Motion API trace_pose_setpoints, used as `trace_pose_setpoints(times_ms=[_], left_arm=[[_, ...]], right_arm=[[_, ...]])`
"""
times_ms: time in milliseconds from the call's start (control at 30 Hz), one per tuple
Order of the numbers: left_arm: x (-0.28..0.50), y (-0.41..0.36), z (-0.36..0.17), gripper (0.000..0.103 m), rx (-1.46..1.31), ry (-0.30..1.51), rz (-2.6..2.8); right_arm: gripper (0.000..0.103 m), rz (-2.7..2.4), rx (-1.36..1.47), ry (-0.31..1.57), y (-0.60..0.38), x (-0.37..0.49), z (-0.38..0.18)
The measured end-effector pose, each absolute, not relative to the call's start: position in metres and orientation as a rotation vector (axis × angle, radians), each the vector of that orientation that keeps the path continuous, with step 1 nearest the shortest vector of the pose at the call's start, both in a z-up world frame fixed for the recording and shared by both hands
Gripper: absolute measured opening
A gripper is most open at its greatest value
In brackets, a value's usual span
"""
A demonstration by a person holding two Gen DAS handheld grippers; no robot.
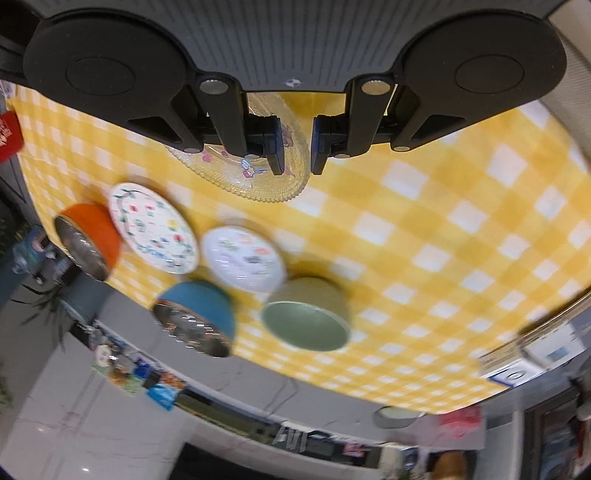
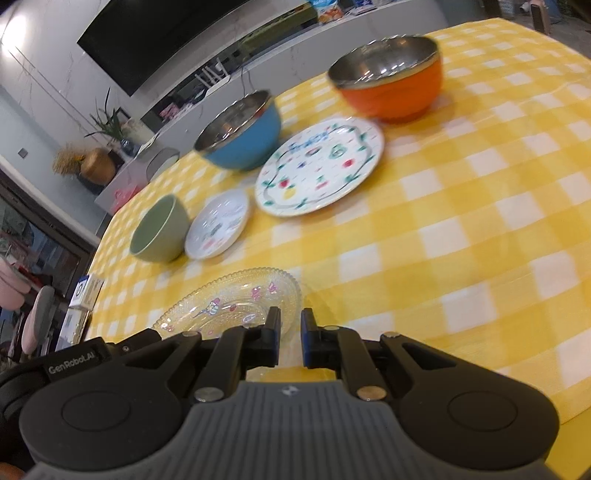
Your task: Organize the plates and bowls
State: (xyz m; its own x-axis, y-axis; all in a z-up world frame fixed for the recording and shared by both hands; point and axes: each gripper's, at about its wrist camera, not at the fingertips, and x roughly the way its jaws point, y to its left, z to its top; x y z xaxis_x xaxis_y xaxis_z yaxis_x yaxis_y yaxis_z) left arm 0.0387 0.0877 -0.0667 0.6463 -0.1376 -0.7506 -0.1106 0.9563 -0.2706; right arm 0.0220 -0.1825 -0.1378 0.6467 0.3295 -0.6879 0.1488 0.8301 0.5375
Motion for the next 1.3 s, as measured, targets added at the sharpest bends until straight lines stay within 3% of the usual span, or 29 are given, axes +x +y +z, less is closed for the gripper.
trace_pose_setpoints(times_ms=[667, 967, 1067, 1300], left_arm=[[0.04, 0.11, -0.082, 0.018, -0.244, 0.963, 0.101], [0.037, 0.102, -0.066, 0.026, -0.25, 0.882, 0.062], [0.036, 0.092, -0.056, 0.028, -0.263, 0.845, 0.01], [0.036, 0.059, -0.042, 0.041, -0.278, 0.784, -0.137]], right_arm=[[0.006, 0.142, 0.518, 0.937, -0.141, 0.021, -0.148], [0.013, 0.136, 0.486, 0.863, -0.156, 0.013, -0.131], [0.026, 0.109, 0.497, 0.825, -0.171, 0.012, -0.126], [0.029, 0.045, 0.58, 0.792, -0.207, 0.015, -0.127]])
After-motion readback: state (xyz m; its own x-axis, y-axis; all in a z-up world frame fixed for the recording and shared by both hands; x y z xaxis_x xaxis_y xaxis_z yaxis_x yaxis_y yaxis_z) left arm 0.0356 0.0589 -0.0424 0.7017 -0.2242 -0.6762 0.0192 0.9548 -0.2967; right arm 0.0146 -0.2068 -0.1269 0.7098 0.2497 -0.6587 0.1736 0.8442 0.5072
